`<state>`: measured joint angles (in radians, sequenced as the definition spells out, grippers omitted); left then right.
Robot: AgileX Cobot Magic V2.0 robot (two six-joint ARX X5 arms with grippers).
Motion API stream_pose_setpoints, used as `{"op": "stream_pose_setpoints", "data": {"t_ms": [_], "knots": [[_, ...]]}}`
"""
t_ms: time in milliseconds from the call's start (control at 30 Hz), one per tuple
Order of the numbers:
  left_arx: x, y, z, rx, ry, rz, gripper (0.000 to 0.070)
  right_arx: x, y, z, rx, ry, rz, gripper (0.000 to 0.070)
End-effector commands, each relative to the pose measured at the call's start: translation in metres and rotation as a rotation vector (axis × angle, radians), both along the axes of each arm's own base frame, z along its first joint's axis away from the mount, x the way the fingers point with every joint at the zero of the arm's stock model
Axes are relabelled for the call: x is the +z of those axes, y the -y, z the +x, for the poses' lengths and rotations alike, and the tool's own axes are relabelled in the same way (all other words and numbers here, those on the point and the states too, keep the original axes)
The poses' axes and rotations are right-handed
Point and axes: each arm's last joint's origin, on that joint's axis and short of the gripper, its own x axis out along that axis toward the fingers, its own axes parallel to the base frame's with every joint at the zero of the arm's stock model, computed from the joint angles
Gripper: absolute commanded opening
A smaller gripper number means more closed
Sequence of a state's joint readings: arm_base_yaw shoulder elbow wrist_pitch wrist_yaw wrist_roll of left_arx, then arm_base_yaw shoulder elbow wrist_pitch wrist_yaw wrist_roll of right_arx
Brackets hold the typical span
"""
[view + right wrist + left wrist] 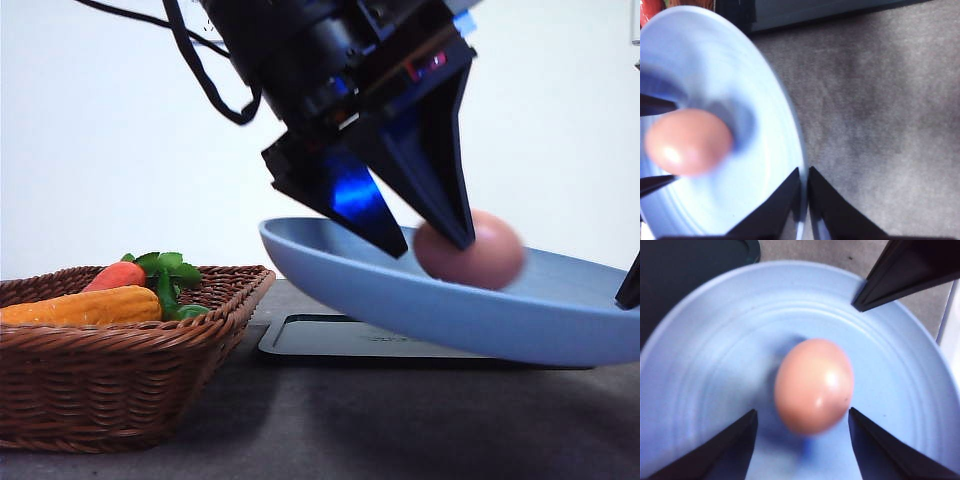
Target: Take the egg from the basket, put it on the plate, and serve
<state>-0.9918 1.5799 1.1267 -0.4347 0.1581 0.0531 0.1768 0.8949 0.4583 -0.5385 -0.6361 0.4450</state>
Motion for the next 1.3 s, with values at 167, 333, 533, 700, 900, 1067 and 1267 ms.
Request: {"op": "stream_pose_setpoints", "data": {"t_ms": [167,333,533,700,900,1067,1267], "knots": [[0.047,-0.027,-0.006,0.049,0.049,-0.092,0.0376,0.008,-0.002,0.015,0.03,-0.008,-0.07,0.0],[0.084,-0.061,-0.016,0.097,0.105,-0.175,0.0376,0.016,-0.005,0.043,0.047,-0.028,-0.194,0.0],[0.12,-0.109,-0.034,0.195,0.19,-0.248,0.0376,0.021,-0.007,0.094,0.059,-0.035,-0.242,0.0],[0.138,-0.143,-0.052,0.286,0.267,-0.261,0.0376,0.016,-0.009,0.142,0.04,-0.019,-0.241,0.0],[0.147,-0.167,-0.071,0.337,0.315,-0.275,0.0376,0.002,-0.01,0.189,0.025,-0.024,-0.241,0.0],[0.149,-0.176,-0.078,0.351,0.317,-0.27,0.0376,-0.014,-0.011,0.209,0.022,-0.035,-0.243,0.0],[0.147,-0.176,-0.078,0.36,0.298,-0.255,0.0376,-0.018,-0.011,0.211,0.025,-0.036,-0.243,0.0118]]}}
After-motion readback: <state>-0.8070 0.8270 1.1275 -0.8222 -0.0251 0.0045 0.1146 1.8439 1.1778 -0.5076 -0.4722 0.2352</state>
